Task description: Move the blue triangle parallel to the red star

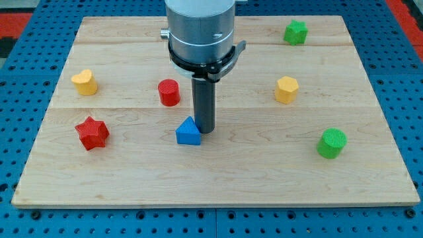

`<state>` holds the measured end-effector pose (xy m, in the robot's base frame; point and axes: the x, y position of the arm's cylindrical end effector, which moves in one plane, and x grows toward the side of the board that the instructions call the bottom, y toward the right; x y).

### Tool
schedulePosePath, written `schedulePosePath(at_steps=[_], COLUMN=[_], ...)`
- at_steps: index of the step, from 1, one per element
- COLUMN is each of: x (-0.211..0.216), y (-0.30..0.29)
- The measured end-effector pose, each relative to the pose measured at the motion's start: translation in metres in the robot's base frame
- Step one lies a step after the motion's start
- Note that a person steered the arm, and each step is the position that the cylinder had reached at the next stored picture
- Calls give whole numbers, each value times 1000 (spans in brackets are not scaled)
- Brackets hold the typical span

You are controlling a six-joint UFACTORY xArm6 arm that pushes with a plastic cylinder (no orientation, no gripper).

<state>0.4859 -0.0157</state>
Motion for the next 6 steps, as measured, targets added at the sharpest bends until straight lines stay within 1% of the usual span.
schedulePosePath(at_steps=[1,2,3,6], x=[-5,-15,-15,-13], y=[-23,-19,-19,-62])
